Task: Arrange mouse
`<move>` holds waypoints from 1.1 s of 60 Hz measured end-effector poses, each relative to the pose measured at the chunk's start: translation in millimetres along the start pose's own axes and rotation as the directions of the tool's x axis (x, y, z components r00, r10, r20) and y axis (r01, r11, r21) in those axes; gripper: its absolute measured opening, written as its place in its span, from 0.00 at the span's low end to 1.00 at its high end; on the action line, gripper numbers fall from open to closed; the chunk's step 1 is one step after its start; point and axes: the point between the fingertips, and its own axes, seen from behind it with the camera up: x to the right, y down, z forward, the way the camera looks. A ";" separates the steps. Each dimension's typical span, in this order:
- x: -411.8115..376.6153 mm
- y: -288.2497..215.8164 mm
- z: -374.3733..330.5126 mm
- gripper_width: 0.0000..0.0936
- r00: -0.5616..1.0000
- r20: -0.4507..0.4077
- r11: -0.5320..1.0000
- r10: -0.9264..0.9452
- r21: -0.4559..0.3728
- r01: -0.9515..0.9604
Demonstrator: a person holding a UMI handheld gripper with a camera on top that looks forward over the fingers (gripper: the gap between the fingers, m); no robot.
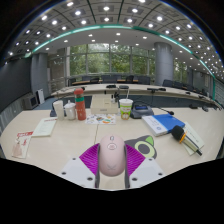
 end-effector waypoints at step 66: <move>86.3 17.8 11.9 0.92 1.000 -0.008 0.984 0.016 -0.175 -0.018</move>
